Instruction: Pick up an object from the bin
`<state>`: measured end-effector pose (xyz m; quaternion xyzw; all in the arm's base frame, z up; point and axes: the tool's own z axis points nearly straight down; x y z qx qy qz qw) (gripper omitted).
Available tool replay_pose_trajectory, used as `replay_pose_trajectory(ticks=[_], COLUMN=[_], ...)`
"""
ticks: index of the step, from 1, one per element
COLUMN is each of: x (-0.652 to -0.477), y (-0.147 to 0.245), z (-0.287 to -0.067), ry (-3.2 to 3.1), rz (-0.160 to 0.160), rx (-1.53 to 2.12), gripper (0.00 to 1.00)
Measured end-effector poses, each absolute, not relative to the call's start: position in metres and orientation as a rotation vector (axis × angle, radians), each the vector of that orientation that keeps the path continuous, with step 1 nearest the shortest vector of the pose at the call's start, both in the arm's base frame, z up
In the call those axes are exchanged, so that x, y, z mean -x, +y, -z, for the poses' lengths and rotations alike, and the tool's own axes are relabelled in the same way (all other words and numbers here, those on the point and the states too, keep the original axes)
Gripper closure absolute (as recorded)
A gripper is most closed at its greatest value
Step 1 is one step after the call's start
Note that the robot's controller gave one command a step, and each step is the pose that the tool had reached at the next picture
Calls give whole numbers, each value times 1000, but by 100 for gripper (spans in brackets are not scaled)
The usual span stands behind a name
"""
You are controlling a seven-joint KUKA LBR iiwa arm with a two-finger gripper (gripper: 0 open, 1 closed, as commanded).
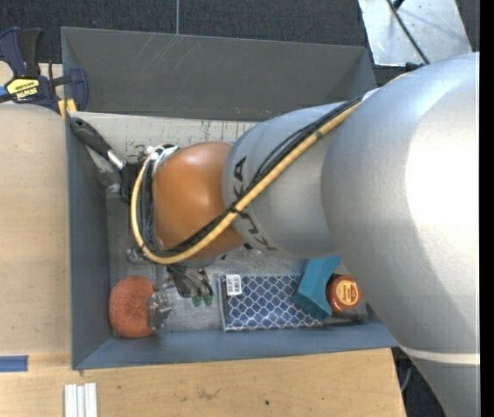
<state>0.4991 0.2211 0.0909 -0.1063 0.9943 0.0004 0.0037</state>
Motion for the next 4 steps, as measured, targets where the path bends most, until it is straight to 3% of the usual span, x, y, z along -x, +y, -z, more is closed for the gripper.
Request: replay_pose_trajectory(ticks=[1, 2, 3, 4], x=[-496, -489, -494, -491], y=[237, 243, 242, 240], z=[-87, -101, -73, -76], ry=[3121, 3078, 3099, 3076], rz=[0, -3, -2, -11], rx=[331, 602, 469, 542], gripper=[0, 0, 0, 100])
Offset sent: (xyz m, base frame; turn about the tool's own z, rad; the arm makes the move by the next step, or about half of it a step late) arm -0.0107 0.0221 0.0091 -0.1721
